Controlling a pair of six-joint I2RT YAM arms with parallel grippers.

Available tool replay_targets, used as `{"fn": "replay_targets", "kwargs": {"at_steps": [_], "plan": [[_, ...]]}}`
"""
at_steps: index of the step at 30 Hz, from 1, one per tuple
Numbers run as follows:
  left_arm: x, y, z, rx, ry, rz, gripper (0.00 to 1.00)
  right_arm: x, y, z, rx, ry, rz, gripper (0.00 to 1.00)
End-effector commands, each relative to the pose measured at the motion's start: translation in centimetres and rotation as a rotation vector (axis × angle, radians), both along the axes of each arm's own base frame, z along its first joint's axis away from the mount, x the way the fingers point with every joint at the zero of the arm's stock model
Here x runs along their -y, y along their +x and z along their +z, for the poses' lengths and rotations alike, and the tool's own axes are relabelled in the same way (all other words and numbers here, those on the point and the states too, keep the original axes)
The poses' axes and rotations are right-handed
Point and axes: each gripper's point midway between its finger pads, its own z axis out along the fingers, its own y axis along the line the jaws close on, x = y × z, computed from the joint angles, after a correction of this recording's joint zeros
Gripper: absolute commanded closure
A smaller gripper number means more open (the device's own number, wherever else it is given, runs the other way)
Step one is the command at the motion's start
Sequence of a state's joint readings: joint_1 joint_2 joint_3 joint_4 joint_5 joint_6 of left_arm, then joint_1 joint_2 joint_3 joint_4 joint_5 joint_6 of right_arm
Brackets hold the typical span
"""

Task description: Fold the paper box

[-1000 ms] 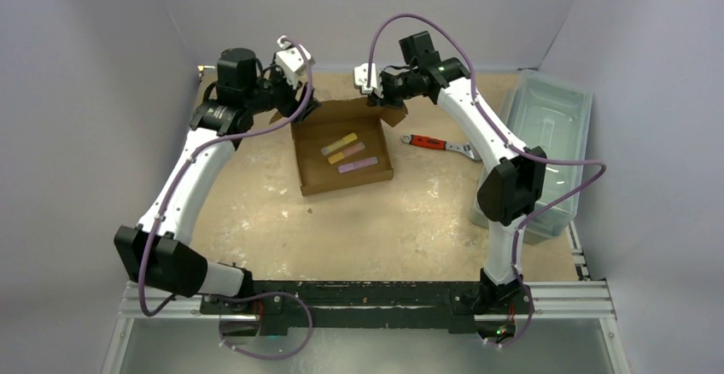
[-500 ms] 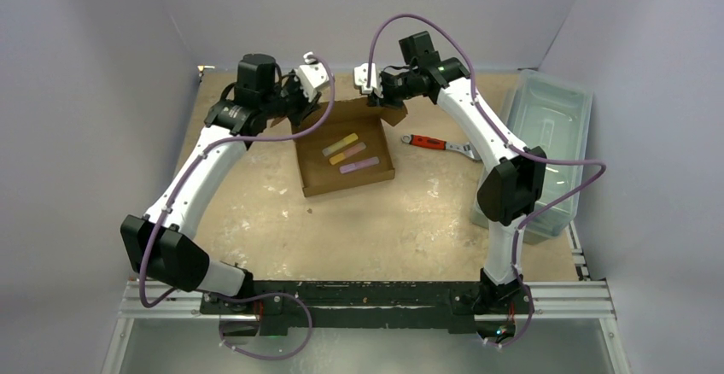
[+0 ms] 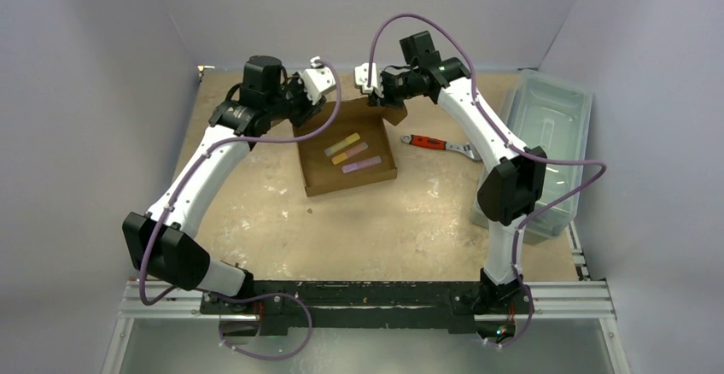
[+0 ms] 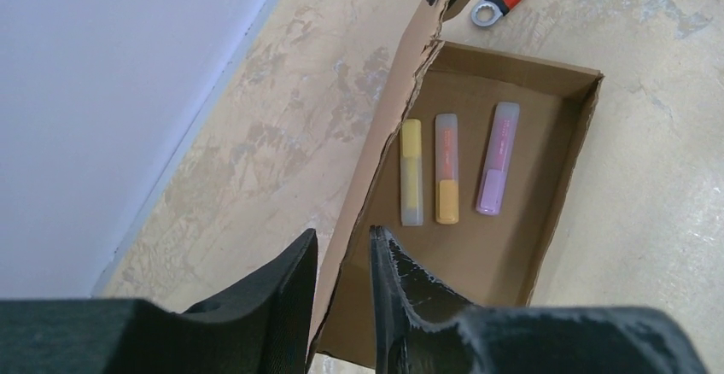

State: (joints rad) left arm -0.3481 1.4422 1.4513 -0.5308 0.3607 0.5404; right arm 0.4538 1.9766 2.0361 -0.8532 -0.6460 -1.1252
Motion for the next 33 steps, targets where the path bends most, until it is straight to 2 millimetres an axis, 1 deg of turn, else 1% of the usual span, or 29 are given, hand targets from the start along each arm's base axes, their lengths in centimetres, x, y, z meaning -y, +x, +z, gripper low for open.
{"fn": "replay_targets", "kwargs": {"at_steps": [1, 4, 8, 9, 10, 11, 12, 14, 16, 17, 18, 20, 22, 23, 24, 25, 29, 31, 33], "plan": [[0.0, 0.9, 0.7, 0.042, 0.014, -0.003, 0.72, -0.3, -1.1, 2.1, 0.015, 0.040, 0.023, 0.93], [0.1, 1.1, 0.4, 0.037, 0.017, -0.007, 0.79, -0.3, -1.1, 2.1, 0.015, 0.040, 0.023, 0.93], [0.3, 1.1, 0.0, 0.029, 0.018, -0.011, 1.00, -0.4, -1.2, 2.2, 0.011, 0.048, 0.026, 0.91], [0.3, 1.1, 0.0, 0.028, 0.018, -0.012, 1.00, -0.6, -1.3, 2.4, 0.005, 0.063, 0.030, 0.88], [0.2, 1.1, 0.0, 0.028, 0.018, -0.007, 1.00, -0.8, -1.3, 2.7, -0.002, 0.080, 0.027, 0.83], [0.1, 1.0, 0.0, 0.026, 0.018, -0.003, 1.00, -1.0, -1.3, 3.2, -0.015, 0.097, 0.016, 0.75], [0.0, 1.0, 0.0, 0.024, 0.017, 0.001, 1.00, -1.1, -1.4, 3.7, -0.039, 0.120, -0.006, 0.63], [-0.1, 0.9, -0.2, 0.021, 0.015, 0.009, 1.00, -1.2, -1.5, 5.0, -0.069, 0.171, -0.041, 0.44], [-0.2, 0.8, -0.4, 0.015, 0.014, 0.017, 1.00, -0.9, -1.9, 6.4, -0.106, 0.227, -0.067, 0.31], [-0.2, 0.7, -0.5, 0.012, 0.013, 0.020, 1.00, -0.6, -2.1, 7.5, -0.117, 0.261, -0.073, 0.27], [-0.2, 0.7, -0.5, 0.010, 0.010, 0.024, 1.00, 0.1, -2.3, 8.2, -0.140, 0.293, -0.084, 0.26], [-0.3, 0.6, -0.5, 0.003, 0.007, 0.031, 1.00, 1.8, -2.6, 10.0, -0.196, 0.376, -0.099, 0.26], [-0.4, 0.6, -0.5, 0.000, 0.005, 0.036, 1.00, 3.8, -2.4, 11.6, -0.248, 0.464, -0.117, 0.27], [-0.4, 0.5, -0.5, -0.001, 0.003, 0.040, 1.00, 5.1, -1.9, 11.6, -0.283, 0.497, -0.151, 0.27], [-0.5, 0.5, -0.6, -0.004, 0.003, 0.046, 1.00, 5.6, -1.6, 11.9, -0.288, 0.514, -0.169, 0.27], [-0.5, 0.5, -0.6, -0.005, 0.001, 0.051, 1.00, 6.6, -1.0, 11.2, -0.298, 0.517, -0.209, 0.27], [-0.8, 0.5, -0.2, -0.008, -0.018, 0.071, 1.00, 8.9, 1.1, 8.7, -0.356, 0.568, -0.327, 0.27], [-0.8, 0.6, 0.1, -0.010, -0.034, 0.079, 1.00, 10.0, 2.2, 7.5, -0.385, 0.608, -0.378, 0.26], [-0.8, 0.6, 0.4, -0.014, -0.051, 0.079, 1.00, 10.4, 3.3, 5.7, -0.395, 0.628, -0.405, 0.24]]}}
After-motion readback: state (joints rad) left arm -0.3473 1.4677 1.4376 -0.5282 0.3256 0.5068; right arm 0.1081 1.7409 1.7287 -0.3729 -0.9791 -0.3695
